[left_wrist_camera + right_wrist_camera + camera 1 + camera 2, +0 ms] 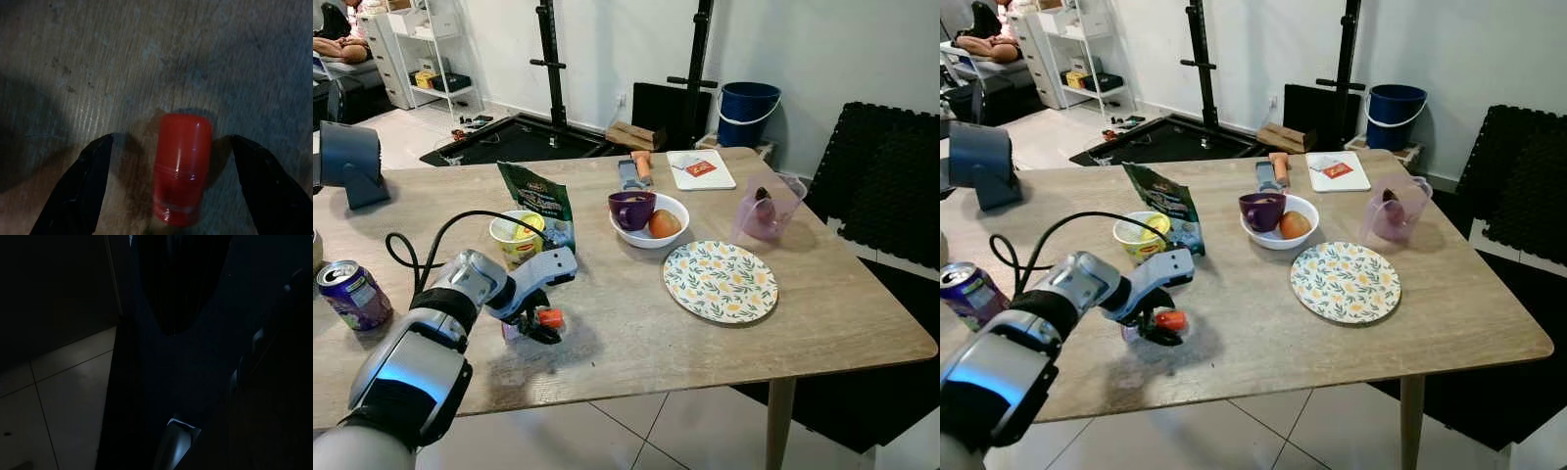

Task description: Restocking fridge

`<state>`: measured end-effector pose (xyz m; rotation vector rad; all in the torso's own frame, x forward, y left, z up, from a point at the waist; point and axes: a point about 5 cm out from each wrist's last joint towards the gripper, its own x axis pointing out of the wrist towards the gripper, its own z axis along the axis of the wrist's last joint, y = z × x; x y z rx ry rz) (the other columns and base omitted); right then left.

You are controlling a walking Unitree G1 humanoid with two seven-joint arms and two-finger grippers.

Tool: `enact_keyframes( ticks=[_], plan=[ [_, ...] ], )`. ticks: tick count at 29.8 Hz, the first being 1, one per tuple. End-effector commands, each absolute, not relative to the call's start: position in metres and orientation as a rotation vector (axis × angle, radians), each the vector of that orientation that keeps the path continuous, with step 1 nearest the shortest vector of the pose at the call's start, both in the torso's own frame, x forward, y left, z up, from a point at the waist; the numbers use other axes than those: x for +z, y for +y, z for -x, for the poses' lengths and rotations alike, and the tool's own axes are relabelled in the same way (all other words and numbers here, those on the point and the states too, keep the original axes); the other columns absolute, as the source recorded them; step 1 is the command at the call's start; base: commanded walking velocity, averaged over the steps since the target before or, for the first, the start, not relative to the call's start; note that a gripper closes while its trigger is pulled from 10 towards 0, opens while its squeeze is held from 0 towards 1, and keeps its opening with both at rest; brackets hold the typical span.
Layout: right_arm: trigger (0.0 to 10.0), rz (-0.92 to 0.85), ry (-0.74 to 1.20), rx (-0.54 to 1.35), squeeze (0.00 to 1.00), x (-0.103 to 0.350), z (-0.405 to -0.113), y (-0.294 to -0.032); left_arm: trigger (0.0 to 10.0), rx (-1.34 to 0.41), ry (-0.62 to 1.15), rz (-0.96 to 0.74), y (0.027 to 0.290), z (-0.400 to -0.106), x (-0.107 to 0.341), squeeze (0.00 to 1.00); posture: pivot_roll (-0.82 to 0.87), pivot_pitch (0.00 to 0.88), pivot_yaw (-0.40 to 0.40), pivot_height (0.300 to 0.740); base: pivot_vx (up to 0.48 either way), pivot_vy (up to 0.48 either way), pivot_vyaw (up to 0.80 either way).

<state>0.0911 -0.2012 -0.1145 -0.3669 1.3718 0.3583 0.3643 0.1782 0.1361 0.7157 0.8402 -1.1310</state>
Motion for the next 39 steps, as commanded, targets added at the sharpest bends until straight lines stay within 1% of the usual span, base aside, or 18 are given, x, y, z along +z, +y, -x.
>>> enact_keyframes(
  ticks=[1, 8, 9, 10, 11, 12, 20, 27, 33, 34, 35, 39],
  plan=[
    [10.0, 0.354, 1.337, 0.36, 0.0, -0.115, -0.097, -0.191, 10.0, -1.123, 0.875, -0.785, 0.185, -0.365, 0.139, 0.0, -0.08, 0.008, 0.063, 0.74, 0.0, 0.0, 0.0],
    [10.0, 0.348, 1.344, 0.351, 0.0, -0.116, -0.093, -0.191, 10.0, -1.17, 0.866, -0.824, 0.174, -0.365, 0.136, 0.0, -0.08, 0.008, 0.063, 0.74, 0.0, 0.0, 0.0],
    [10.0, 0.348, 1.345, 0.348, 0.0, -0.116, -0.093, -0.19, 10.0, -1.203, 0.874, -0.816, 0.169, -0.363, 0.133, 0.0, -0.09, 0.008, 0.071, 0.74, 0.0, 0.0, 0.0],
    [10.0, 0.347, 1.345, 0.347, 0.0, -0.116, -0.093, -0.189, 3.7, -1.223, 0.881, -0.814, 0.167, -0.362, 0.132, 0.0, -0.09, 0.008, 0.071, 0.74, 0.0, 0.0, 0.0],
    [10.0, 0.347, 1.344, 0.346, 0.0, -0.116, -0.094, -0.189, 3.7, -1.236, 0.886, -0.814, 0.165, -0.361, 0.131, 0.0, -0.09, 0.008, 0.071, 0.74, 0.0, 0.0, 0.0],
    [10.0, 0.346, 1.344, 0.345, 0.0, -0.116, -0.094, -0.188, 0.0, -1.247, 0.89, -0.814, 0.163, -0.36, 0.129, 0.0, -0.1, 0.009, 0.076, 0.74, 0.0, 0.0, 0.0],
    [10.0, 0.343, 1.341, 0.336, 0.0, -0.115, -0.096, -0.189, 0.0, -1.315, 0.928, -0.822, 0.151, -0.353, 0.116, 0.0, -0.11, 0.008, 0.082, 0.74, 0.0, 0.0, 0.0],
    [10.0, 0.352, 1.355, 0.319, 0.0, -0.114, -0.09, -0.203, 0.0, -1.338, 0.95, -0.835, 0.148, -0.35, 0.11, 0.0, -0.12, 0.002, 0.085, 0.74, 0.0, 0.0, 0.0],
    [10.0, 0.354, 1.356, 0.312, 0.0, -0.114, -0.09, -0.208, 0.0, -1.328, 0.931, -0.821, 0.148, -0.35, 0.11, 0.0, -0.12, 0.001, 0.085, 0.74, 0.0, 0.0, 0.0],
    [10.0, 0.35, 1.355, 0.313, 0.0, -0.115, -0.089, -0.204, 6.4, -1.294, 0.869, -0.797, 0.145, -0.354, 0.113, 0.0, -0.12, 0.001, 0.085, 0.74, 0.0, 0.0, 0.0],
    [10.0, 0.348, 1.355, 0.314, 0.0, -0.115, -0.088, -0.202, 10.0, -1.276, 0.837, -0.774, 0.143, -0.356, 0.116, 0.0, -0.12, 0.001, 0.084, 0.74, 0.0, 0.0, 0.0],
    [10.0, 0.342, 1.352, 0.315, 0.0, -0.116, -0.088, -0.199, 10.0, -1.283, 0.703, -0.645, 0.132, -0.362, 0.128, 0.0, -0.11, 0.0, 0.077, 0.74, 0.0, 0.0, 0.0]
  ],
)
